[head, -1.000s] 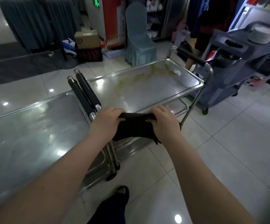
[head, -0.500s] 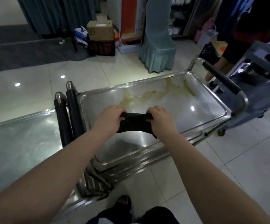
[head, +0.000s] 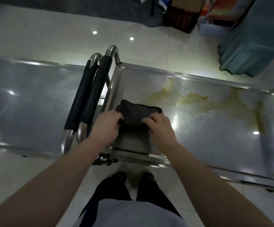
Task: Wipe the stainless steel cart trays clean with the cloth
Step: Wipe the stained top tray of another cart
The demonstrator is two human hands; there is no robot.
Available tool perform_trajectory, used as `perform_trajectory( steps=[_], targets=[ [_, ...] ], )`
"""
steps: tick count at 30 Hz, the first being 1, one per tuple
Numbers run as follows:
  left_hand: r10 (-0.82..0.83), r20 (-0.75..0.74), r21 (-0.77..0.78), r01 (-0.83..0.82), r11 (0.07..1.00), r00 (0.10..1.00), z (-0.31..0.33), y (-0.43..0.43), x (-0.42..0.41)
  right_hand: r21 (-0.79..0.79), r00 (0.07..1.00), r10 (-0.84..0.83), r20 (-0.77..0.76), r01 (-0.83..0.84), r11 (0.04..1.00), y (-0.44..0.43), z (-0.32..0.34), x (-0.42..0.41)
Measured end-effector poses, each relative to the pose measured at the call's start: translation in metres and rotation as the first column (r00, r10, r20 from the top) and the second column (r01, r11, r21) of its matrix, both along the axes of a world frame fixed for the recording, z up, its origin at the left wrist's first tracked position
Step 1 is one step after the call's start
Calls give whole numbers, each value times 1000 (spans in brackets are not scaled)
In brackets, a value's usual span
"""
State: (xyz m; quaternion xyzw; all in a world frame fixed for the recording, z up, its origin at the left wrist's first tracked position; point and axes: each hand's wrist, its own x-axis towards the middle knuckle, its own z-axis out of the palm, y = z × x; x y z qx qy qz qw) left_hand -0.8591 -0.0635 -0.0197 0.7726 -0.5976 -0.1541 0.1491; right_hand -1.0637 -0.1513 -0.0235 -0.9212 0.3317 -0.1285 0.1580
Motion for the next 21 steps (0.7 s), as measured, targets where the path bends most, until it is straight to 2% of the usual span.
perform_trajectory(
  steps=[3, 5, 9, 12, 14, 16, 18, 21],
  targets=[
    [5, 20, 270, -11, 963, 1000, -40, 56, -24, 93, 954, 238, -182, -224, 970, 40, -46, -19],
    [30, 26, 282, -36, 959, 999, -52, 73, -34, 135, 956, 242, -166, -221, 966, 50, -61, -26],
    [98, -32, 111, -94, 989, 995, -50, 50, -41, 149, 995, 98, -23, -93, 984, 37, -67, -12],
    [130, -71, 60, -126, 990, 989, -47, 13, -32, 158, 998, -60, 3, 58, 986, 29, -65, 14],
    [85, -78, 66, -80, 995, 993, -49, -10, -27, 190, 991, -128, 21, 122, 974, 22, -66, 28],
    [-7, -1, 94, 7, 996, 1000, -56, -21, -34, 237, 966, -252, 51, 233, 943, 6, -70, 30],
    [-84, 73, 158, 71, 985, 994, -66, -19, -56, 257, 915, -402, 21, 384, 887, -17, -76, 19],
    [-116, 135, 310, 69, 948, 984, -89, 1, -87, 158, 877, -436, -203, 469, 869, -50, -90, -6]
  ],
)
